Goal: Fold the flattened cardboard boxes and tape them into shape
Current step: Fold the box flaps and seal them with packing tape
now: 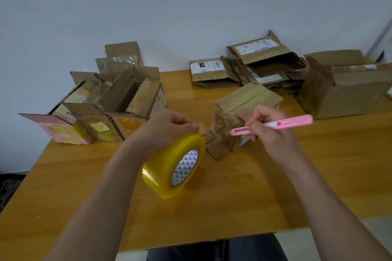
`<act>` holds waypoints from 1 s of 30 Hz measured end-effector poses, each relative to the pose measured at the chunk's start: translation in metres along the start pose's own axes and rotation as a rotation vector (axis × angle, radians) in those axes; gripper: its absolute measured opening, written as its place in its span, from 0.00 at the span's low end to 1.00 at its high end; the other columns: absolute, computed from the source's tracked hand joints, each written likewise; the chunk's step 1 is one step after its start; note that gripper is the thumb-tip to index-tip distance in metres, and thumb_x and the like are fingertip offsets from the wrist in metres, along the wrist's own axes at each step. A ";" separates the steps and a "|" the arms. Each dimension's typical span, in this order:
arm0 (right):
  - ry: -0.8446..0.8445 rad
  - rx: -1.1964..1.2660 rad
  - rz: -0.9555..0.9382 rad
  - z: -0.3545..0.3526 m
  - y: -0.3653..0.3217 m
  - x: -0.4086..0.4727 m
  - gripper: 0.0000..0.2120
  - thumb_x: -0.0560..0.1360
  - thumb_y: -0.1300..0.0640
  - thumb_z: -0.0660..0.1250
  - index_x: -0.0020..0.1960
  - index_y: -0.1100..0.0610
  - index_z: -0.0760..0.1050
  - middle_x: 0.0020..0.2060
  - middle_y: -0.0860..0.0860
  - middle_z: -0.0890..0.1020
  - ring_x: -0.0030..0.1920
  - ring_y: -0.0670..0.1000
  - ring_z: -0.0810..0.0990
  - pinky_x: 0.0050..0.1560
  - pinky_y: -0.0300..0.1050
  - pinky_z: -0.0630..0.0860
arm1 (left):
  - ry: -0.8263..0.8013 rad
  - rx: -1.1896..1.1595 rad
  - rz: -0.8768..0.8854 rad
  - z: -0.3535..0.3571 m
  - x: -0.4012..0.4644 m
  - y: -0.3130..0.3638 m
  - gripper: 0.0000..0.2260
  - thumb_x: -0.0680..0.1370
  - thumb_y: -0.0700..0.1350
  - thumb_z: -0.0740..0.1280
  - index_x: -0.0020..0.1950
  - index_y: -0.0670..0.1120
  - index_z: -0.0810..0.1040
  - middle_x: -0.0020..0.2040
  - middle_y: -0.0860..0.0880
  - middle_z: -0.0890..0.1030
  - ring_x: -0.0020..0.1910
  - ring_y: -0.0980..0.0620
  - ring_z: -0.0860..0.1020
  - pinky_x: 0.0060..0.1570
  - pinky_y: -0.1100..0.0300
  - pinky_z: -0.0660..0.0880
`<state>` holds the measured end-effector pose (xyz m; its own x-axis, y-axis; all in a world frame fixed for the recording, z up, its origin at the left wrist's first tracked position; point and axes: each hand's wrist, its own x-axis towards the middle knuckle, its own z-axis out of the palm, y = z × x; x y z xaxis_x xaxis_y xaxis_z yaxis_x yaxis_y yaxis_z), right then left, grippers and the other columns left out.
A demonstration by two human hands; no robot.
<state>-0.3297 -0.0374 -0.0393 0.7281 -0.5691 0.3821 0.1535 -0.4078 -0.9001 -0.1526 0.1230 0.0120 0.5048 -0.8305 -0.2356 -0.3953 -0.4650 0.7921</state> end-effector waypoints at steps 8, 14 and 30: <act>0.322 0.195 -0.034 0.014 -0.011 0.003 0.12 0.77 0.66 0.63 0.42 0.51 0.76 0.37 0.49 0.80 0.37 0.49 0.79 0.46 0.50 0.81 | 0.109 -0.049 0.055 0.004 -0.012 -0.005 0.06 0.78 0.51 0.69 0.49 0.53 0.85 0.44 0.53 0.85 0.46 0.50 0.83 0.55 0.47 0.80; 0.580 -0.342 -0.168 0.000 -0.003 -0.017 0.04 0.79 0.61 0.65 0.53 0.58 0.73 0.44 0.48 0.76 0.43 0.52 0.78 0.39 0.48 0.77 | 0.158 -0.069 0.096 0.007 -0.019 -0.006 0.05 0.76 0.50 0.71 0.48 0.54 0.86 0.42 0.55 0.85 0.47 0.52 0.82 0.55 0.49 0.79; 0.121 -1.000 0.313 -0.026 0.022 -0.055 0.10 0.78 0.61 0.64 0.58 0.55 0.79 0.48 0.53 0.80 0.49 0.51 0.77 0.39 0.40 0.68 | 0.152 0.023 0.112 0.030 -0.022 0.013 0.04 0.75 0.51 0.72 0.47 0.54 0.86 0.44 0.53 0.85 0.49 0.48 0.81 0.52 0.53 0.78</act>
<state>-0.3837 -0.0336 -0.0742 0.5605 -0.7954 0.2307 -0.6904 -0.6026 -0.4003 -0.1921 0.1260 0.0106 0.5659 -0.8225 -0.0577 -0.4724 -0.3808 0.7949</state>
